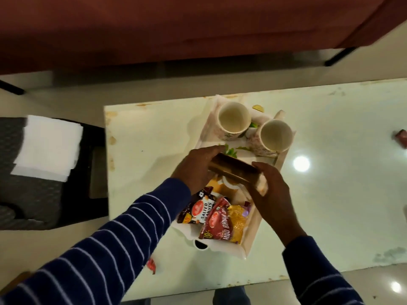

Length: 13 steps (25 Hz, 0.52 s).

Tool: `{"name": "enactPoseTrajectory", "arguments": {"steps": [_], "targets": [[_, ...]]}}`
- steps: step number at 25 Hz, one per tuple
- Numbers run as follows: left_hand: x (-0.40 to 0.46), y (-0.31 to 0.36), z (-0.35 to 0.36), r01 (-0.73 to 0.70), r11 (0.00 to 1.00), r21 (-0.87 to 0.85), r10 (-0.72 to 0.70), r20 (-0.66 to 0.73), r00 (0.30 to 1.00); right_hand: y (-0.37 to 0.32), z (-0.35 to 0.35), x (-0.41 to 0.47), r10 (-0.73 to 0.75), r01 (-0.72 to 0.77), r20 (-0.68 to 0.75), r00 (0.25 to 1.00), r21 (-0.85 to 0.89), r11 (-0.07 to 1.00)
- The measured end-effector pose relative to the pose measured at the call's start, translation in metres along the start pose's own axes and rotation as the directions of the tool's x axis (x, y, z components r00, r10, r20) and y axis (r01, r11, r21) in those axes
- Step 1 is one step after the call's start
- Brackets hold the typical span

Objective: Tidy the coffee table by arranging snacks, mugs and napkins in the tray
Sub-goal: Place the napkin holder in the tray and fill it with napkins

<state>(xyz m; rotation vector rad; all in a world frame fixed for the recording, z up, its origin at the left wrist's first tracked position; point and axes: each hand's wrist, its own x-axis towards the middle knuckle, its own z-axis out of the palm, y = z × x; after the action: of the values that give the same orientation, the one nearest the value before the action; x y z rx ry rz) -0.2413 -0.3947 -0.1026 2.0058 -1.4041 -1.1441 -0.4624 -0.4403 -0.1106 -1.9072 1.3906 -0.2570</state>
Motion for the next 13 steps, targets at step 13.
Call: {"name": "enactPoseTrajectory", "arguments": {"steps": [13], "targets": [[-0.149, -0.153, -0.197, 0.355, 0.896, -0.266, -0.432, -0.706, 0.561, -0.183, 0.099, -0.049, -0.172, 0.159, 0.077, 0.982, 0.148, 0.976]]}}
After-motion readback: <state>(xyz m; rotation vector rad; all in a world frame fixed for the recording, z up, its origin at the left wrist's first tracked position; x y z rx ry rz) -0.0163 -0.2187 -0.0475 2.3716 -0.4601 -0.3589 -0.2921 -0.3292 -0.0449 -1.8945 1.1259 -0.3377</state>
